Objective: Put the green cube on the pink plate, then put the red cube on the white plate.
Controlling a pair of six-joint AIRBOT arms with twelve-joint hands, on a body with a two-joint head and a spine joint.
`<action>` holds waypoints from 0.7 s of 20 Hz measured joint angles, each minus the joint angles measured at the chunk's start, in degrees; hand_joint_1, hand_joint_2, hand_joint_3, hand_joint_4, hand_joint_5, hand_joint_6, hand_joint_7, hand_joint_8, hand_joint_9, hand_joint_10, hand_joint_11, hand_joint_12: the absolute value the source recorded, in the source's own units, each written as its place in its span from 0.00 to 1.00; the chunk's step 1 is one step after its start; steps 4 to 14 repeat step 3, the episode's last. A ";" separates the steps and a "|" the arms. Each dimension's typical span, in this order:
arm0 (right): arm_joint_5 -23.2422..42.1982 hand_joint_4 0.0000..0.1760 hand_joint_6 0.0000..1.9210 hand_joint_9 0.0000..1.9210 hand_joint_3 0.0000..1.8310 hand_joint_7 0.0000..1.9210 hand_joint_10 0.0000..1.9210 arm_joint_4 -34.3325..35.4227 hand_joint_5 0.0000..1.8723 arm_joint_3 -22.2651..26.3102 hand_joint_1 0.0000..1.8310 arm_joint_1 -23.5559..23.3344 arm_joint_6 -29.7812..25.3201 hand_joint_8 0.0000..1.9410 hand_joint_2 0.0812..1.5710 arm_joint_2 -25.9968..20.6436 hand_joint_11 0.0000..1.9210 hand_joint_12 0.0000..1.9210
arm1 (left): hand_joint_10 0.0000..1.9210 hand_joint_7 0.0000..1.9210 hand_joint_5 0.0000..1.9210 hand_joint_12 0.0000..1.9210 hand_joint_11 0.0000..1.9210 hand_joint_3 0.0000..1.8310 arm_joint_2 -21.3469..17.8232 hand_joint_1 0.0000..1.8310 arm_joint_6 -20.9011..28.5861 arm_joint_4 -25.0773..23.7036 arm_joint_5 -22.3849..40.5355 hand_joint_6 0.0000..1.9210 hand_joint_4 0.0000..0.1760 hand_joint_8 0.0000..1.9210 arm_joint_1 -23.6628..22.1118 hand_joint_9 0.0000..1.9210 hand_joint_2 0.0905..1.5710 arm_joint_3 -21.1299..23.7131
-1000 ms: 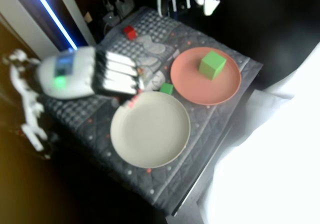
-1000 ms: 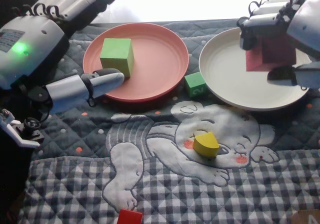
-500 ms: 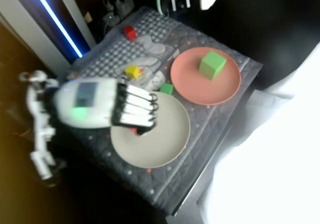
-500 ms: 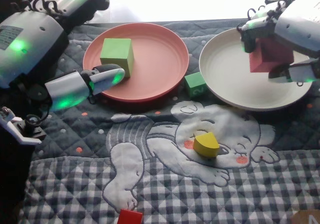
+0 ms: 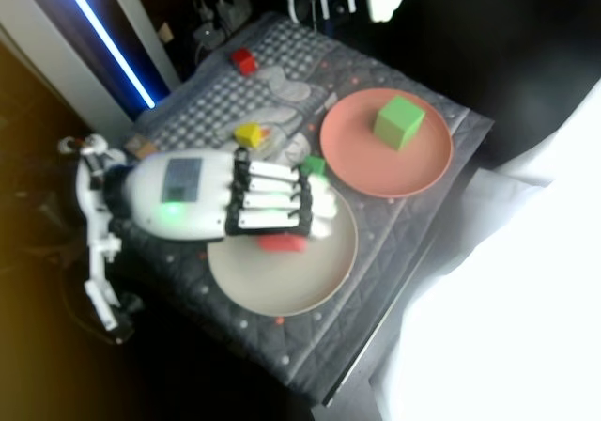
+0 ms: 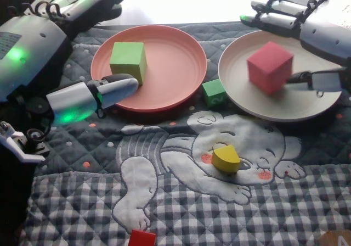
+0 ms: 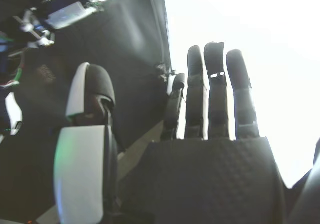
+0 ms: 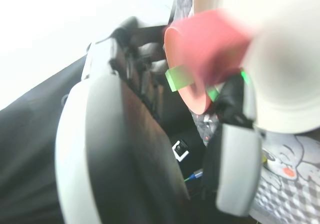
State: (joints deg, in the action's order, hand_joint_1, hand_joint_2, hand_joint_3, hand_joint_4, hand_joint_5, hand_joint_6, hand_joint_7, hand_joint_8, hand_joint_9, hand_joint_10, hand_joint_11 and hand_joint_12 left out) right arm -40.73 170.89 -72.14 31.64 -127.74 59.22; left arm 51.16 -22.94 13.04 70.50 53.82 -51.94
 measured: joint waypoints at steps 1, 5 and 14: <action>-0.04 0.28 0.02 0.00 0.00 0.00 0.00 -0.15 0.03 0.59 0.55 -0.07 -0.02 0.00 0.59 -0.24 0.00 0.00 | 0.39 0.24 0.09 0.80 0.04 0.00 0.00 0.31 0.00 0.17 0.31 0.00 0.25 0.04 0.35 0.14 0.70 0.07; -0.20 0.04 0.01 0.00 0.00 0.01 0.00 -0.13 0.03 1.84 0.56 -0.07 0.00 0.01 0.59 -1.44 0.00 0.00 | 0.35 0.24 0.09 0.77 0.02 0.00 -0.15 0.31 0.00 0.46 1.03 0.00 0.25 0.02 0.94 0.14 0.71 0.68; -0.20 0.04 0.01 0.00 0.00 0.01 0.00 -0.13 0.03 1.84 0.56 -0.07 0.00 0.01 0.59 -1.44 0.00 0.00 | 0.35 0.24 0.09 0.77 0.02 0.00 -0.15 0.31 0.00 0.46 1.03 0.00 0.25 0.02 0.94 0.14 0.71 0.68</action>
